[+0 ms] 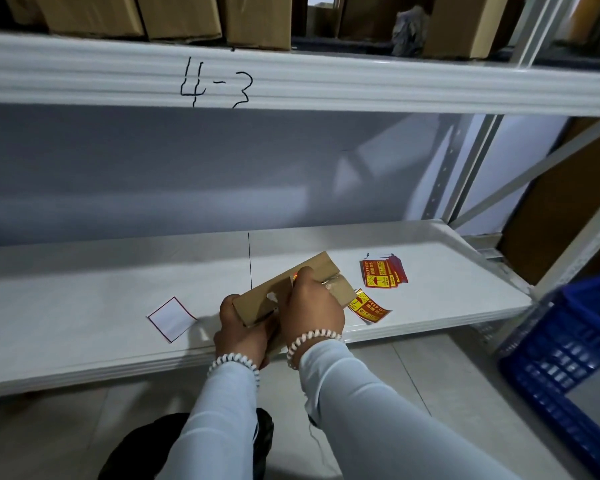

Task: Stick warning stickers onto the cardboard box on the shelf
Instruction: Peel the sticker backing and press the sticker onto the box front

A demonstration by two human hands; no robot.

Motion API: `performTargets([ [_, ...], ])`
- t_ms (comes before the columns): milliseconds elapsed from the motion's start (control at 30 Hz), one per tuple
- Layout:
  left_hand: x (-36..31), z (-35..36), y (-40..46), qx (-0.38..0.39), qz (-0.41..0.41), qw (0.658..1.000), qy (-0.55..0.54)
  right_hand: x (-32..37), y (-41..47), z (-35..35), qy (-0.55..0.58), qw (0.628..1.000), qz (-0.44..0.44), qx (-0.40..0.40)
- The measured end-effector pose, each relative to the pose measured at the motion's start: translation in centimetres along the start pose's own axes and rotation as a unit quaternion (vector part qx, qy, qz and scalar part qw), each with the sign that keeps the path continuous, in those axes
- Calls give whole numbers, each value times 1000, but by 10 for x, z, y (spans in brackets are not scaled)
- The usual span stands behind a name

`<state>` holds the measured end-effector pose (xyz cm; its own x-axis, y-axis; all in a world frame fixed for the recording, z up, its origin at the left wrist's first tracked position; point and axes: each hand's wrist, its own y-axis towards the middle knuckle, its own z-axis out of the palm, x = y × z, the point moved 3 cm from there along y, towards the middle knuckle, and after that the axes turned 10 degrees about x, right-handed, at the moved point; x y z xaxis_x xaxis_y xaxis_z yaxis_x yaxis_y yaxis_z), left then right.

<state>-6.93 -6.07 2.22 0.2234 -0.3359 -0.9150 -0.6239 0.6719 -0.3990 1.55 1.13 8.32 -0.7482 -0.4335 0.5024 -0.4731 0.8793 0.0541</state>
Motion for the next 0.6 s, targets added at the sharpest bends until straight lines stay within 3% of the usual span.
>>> performTargets([
  [300,6,0,9,-10,6,1000,11,-1,5,10,-85,995,-42,-10],
  [600,8,0,11,-16,11,999,41,0,4,14,-149,986,-72,34],
])
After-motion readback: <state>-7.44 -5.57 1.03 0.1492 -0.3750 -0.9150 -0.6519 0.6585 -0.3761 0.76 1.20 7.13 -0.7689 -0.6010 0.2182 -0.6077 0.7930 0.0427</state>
